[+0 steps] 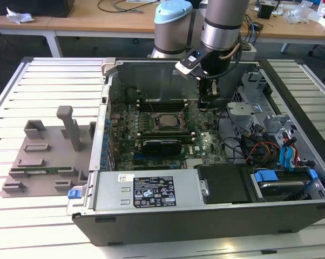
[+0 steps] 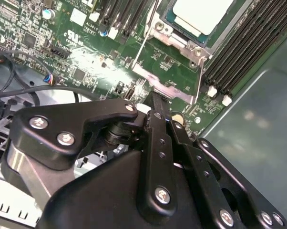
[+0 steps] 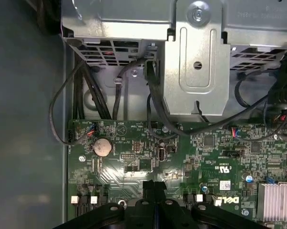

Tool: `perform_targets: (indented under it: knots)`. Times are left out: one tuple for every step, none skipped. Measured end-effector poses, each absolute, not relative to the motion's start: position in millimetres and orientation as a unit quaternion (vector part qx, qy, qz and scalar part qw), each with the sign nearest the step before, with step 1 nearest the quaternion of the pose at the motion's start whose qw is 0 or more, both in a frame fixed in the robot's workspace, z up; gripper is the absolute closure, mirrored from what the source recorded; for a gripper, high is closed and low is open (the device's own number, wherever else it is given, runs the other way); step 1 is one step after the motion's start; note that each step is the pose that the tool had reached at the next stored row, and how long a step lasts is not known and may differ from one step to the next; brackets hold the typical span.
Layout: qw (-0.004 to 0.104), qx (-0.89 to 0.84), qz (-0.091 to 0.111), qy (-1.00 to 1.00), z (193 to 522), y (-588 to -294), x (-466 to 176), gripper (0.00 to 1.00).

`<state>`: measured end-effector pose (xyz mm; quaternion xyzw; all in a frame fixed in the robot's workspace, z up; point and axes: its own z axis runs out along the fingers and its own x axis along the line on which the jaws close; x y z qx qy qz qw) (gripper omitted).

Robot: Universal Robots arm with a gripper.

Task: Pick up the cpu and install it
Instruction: 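Close the cpu cover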

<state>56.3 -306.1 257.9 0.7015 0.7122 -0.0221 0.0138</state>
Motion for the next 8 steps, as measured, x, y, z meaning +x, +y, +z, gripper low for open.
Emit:
perform_targets:
  knots:
    - [0.014, 0.702, -0.022, 0.712, 257.7, -306.0, 55.6, 0.89]
    - [0.014, 0.702, -0.022, 0.712, 257.6, -306.0, 54.6, 0.89]
    - [0.014, 0.701, -0.022, 0.712, 257.6, -306.0, 53.3, 0.89]
    - [0.014, 0.702, -0.022, 0.712, 257.5, -306.1, 52.2, 0.89]
    - [0.014, 0.702, -0.022, 0.712, 257.5, -306.0, 51.2, 0.89]
    - [0.014, 0.702, -0.022, 0.712, 257.4, -306.0, 50.5, 0.89]
    - [0.014, 0.702, -0.022, 0.712, 257.4, -306.0, 50.1, 0.89]
    - [0.014, 0.702, -0.022, 0.712, 257.4, -306.0, 49.2, 0.89]
